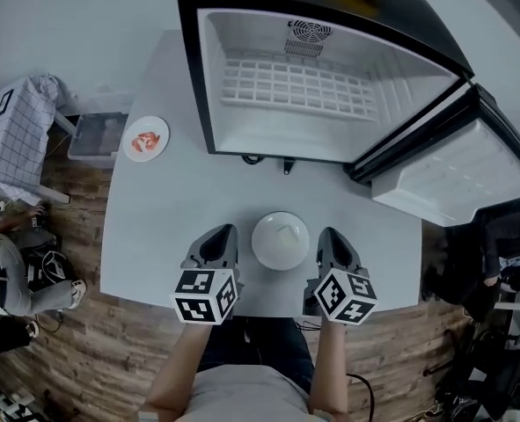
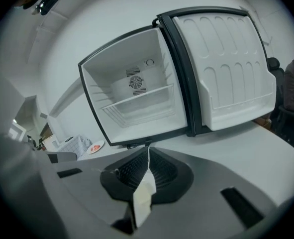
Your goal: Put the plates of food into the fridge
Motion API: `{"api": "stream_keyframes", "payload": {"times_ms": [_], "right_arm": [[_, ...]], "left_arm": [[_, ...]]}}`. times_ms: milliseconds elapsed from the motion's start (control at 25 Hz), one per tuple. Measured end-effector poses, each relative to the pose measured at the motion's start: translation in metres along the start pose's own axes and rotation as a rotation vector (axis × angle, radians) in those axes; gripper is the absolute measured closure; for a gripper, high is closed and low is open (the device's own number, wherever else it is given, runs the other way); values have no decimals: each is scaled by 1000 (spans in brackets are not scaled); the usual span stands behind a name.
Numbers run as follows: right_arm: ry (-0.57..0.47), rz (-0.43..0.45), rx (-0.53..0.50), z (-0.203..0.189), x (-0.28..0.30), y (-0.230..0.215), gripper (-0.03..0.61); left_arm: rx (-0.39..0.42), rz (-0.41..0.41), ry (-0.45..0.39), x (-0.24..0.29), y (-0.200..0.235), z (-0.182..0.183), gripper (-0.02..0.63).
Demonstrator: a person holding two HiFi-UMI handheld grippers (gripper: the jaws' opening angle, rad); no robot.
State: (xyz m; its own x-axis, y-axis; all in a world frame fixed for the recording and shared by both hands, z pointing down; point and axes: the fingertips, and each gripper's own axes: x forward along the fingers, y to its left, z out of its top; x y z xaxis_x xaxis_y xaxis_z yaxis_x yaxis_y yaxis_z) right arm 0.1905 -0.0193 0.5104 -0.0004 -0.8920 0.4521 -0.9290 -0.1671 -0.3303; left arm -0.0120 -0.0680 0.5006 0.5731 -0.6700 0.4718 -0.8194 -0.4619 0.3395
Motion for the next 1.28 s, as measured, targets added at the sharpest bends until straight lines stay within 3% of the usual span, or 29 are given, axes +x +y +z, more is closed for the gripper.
{"api": "stream_keyframes", "payload": {"times_ms": [280, 400, 800, 920, 1080, 1280], "right_arm": [[236, 9, 17, -57, 26, -27, 563], [320, 30, 13, -74, 33, -29, 563], [492, 93, 32, -107, 41, -44, 561], [527, 128, 52, -111, 43, -45, 559], [588, 195, 82, -119, 46, -39, 489], [631, 213, 124, -127, 47, -35, 485]], "left_arm": [[-113, 10, 273, 27, 8, -76, 604], [-138, 20, 344, 31, 11, -99, 604], [-363, -31, 488, 51, 3, -144, 598], [-415, -38, 521, 52, 3, -152, 522], [-507, -70, 528, 56, -3, -153, 514], [-530, -77, 543, 59, -7, -154, 514]]}}
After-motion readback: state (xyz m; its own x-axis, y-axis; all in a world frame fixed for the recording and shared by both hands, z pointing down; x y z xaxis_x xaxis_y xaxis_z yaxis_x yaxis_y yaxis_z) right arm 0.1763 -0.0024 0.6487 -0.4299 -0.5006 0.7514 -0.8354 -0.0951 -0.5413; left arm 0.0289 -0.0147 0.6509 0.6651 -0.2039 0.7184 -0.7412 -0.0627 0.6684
